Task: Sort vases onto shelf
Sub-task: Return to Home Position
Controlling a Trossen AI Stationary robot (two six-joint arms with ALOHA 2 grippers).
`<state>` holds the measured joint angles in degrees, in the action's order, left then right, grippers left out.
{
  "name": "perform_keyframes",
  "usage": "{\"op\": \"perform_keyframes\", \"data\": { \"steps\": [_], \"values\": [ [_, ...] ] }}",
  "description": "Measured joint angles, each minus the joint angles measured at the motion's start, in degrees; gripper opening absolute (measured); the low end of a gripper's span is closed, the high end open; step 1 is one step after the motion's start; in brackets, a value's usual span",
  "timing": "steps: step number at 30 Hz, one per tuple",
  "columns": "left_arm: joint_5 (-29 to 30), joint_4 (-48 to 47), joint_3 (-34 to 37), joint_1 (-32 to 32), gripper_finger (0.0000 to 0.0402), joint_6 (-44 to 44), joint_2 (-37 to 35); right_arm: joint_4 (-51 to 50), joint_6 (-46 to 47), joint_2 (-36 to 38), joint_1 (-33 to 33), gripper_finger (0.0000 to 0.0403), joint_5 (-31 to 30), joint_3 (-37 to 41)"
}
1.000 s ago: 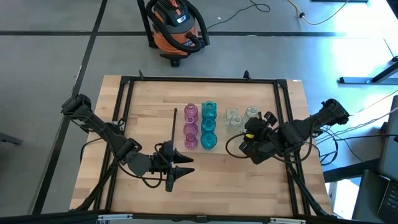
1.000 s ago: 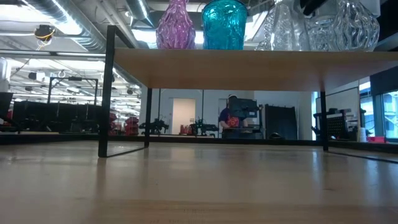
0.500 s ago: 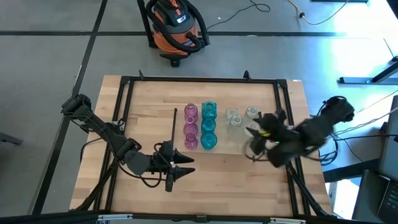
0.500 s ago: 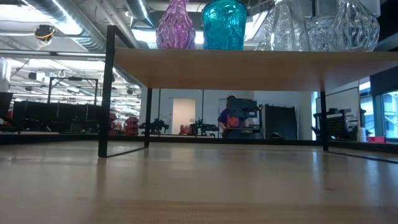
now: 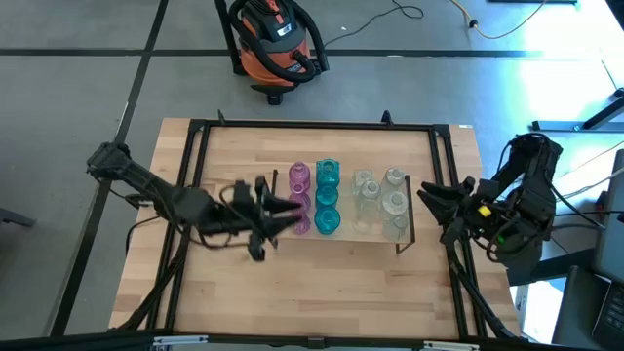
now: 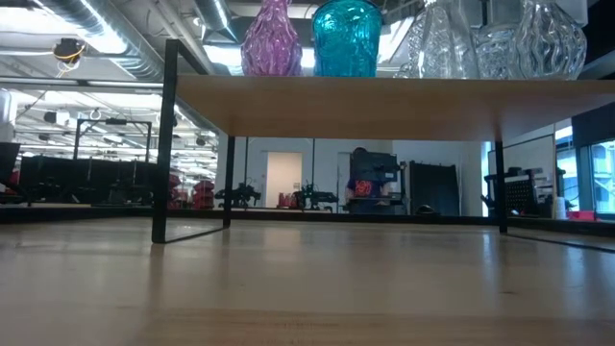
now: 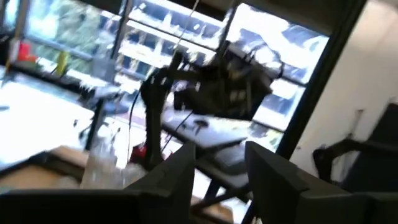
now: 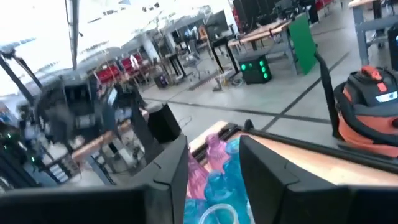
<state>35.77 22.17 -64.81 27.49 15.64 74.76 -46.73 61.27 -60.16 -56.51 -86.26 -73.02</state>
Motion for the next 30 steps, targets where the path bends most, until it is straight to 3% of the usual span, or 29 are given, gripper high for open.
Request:
{"op": "perform_keyframes", "data": {
  "steps": [2,5,11,14,18,22,26,30],
  "values": [
    [-4.8,0.0,0.0,-3.1,0.0128,-1.0,-1.9,3.7,-3.8,0.2,2.1,0.0120,3.8,0.9],
    [-12.3,-2.1,0.0,-8.9,0.0117,-1.7,-4.6,10.2,-13.2,0.2,8.2,0.0119,14.1,2.9],
    [-27.9,-8.6,0.0,-23.6,0.0106,0.3,-8.2,36.8,-43.7,2.9,30.1,0.0119,49.1,9.3],
    [-35.4,-10.5,0.0,-30.6,0.0105,1.6,-9.4,39.1,-48.2,7.5,42.5,0.0119,59.1,10.3],
    [-40.0,-14.0,0.0,-38.4,0.0105,1.9,-12.4,42.6,-51.8,15.7,55.8,0.0119,66.9,12.4],
    [-42.4,-15.2,2.8,-45.2,0.0105,2.5,-16.9,46.4,-53.4,25.4,64.7,0.0119,72.4,17.1],
    [-45.3,-9.6,13.3,-50.5,0.0105,8.3,-22.7,47.2,-51.2,34.5,68.7,0.0119,72.8,25.1],
    [-45.7,5.2,27.9,-52.9,0.0105,16.6,-28.0,47.5,-46.5,39.9,69.3,0.0119,71.2,34.6]
  ]
}}
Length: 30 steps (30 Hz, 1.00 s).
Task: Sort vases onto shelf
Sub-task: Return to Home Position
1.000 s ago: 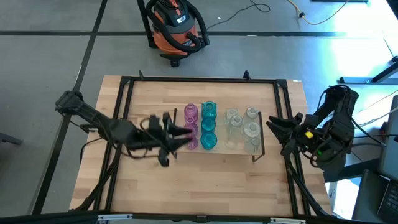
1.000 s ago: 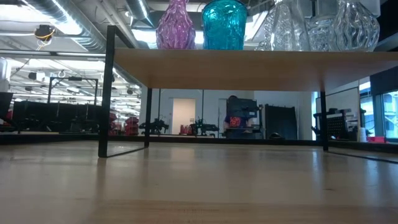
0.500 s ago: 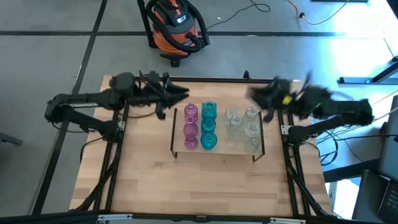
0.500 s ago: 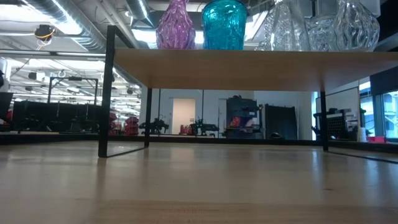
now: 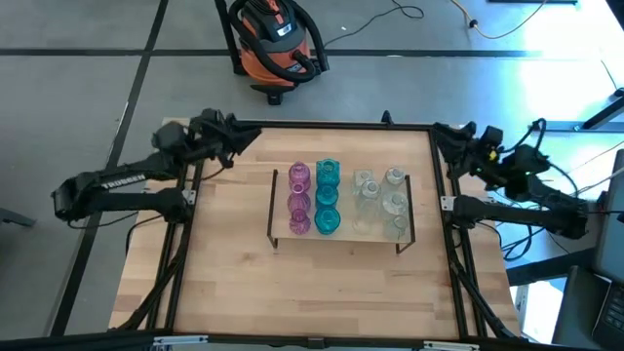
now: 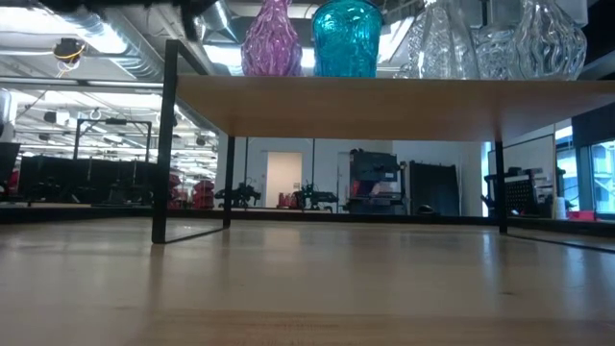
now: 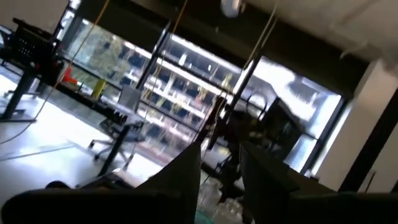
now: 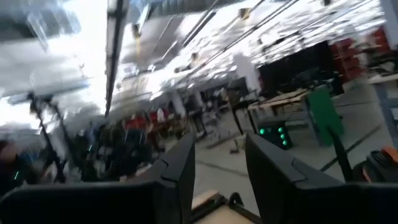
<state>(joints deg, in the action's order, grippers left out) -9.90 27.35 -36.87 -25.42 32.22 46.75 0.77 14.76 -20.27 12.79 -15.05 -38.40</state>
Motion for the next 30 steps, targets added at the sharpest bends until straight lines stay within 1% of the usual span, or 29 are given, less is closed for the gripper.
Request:
{"op": "perform_keyframes", "data": {
  "steps": [3,5,8,13,14,18,19,21,25,27,30],
  "values": [
    [1.4,11.0,9.1,-0.8,0.0105,5.1,-2.7,3.8,1.7,3.2,0.0,0.0119,-2.2,5.7],
    [2.5,15.8,13.7,-1.2,0.0105,7.7,-4.0,3.8,3.2,5.4,0.0,0.0119,-3.0,8.5],
    [4.3,19.4,19.2,-1.3,0.0105,10.7,-6.8,2.2,5.8,9.6,0.0,0.0119,-4.6,12.4],
    [10.4,24.3,27.3,-1.1,0.0105,11.8,-12.9,-2.1,7.4,19.7,0.0,0.0119,-10.2,17.3],
    [11.7,25.1,29.1,-1.1,0.0105,12.0,-14.3,-3.0,7.6,20.0,0.0,0.0119,-12.1,18.1],
    [16.9,26.6,35.9,-1.1,0.0105,15.0,-20.5,-5.5,8.3,19.5,0.0,0.0119,-12.8,18.3],
    [18.0,24.9,36.4,-1.0,0.0104,15.4,-21.6,-6.4,9.2,19.3,0.0,0.0119,-13.9,18.3],
    [18.4,19.4,36.4,-1.0,0.0104,14.0,-24.5,-14.5,12.1,20.0,0.0,0.0119,-16.4,18.9],
    [19.8,10.6,36.4,-1.0,0.0104,13.5,-26.7,-25.1,17.2,20.0,0.0,0.0119,-23.4,18.6],
    [19.4,5.6,36.4,-1.0,0.0104,14.7,-26.9,-30.6,20.1,20.0,0.0,0.0119,-25.0,18.7],
    [17.4,-3.4,36.4,-0.7,0.0104,18.2,-26.9,-38.2,26.0,20.0,0.0,0.0119,-25.6,18.7]
  ]
}}
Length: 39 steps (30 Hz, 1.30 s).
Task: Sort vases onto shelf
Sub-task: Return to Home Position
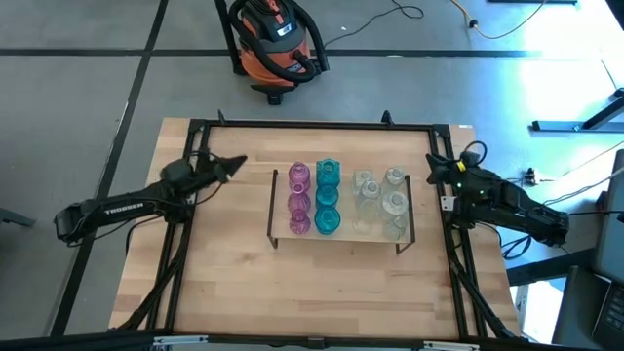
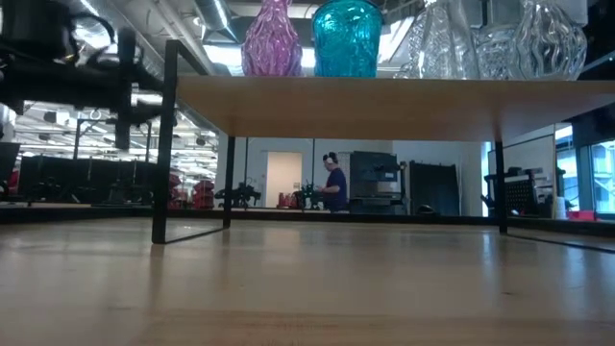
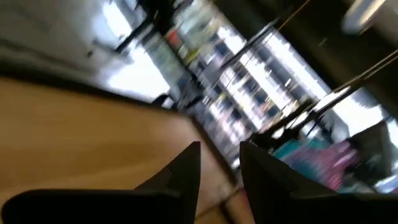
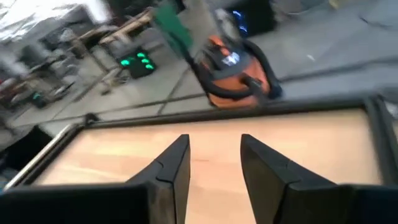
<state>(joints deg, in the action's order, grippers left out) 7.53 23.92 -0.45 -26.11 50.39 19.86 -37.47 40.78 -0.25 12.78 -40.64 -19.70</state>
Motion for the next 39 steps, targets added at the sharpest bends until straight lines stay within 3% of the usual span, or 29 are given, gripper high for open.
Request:
{"op": "perform_keyframes", "data": {
  "steps": [4,12,19,21,29,35,39],
  "values": [
    [-2.6,-10.1,0.0,1.0,0.0104,1.5,0.0,-2.6,6.1,0.0,0.0,0.0119,-1.0,2.4],
    [-8.0,-23.2,-0.1,3.5,0.0104,0.1,0.0,3.8,6.0,-2.7,0.0,0.0119,9.3,9.3],
    [-9.3,-23.1,-0.1,6.8,0.0104,-3.8,2.4,-0.1,4.3,-8.2,0.0,0.0119,8.5,8.6],
    [-9.7,-23.1,-0.1,7.7,0.0105,-5.4,3.0,-3.3,4.4,-9.6,0.0,0.0119,11.0,8.6],
    [-10.1,-23.1,-0.1,12.9,0.0105,-18.6,5.8,-10.0,16.1,-17.3,0.0,0.0119,30.8,9.7],
    [-9.7,-23.2,-0.1,15.8,0.0105,-26.0,7.3,-8.9,16.6,-19.7,0.0,0.0119,37.9,9.8],
    [-9.6,-23.2,-0.1,16.2,0.0105,-26.9,7.3,-9.0,16.5,-19.6,0.0,0.0119,37.2,9.8]
  ]
}}
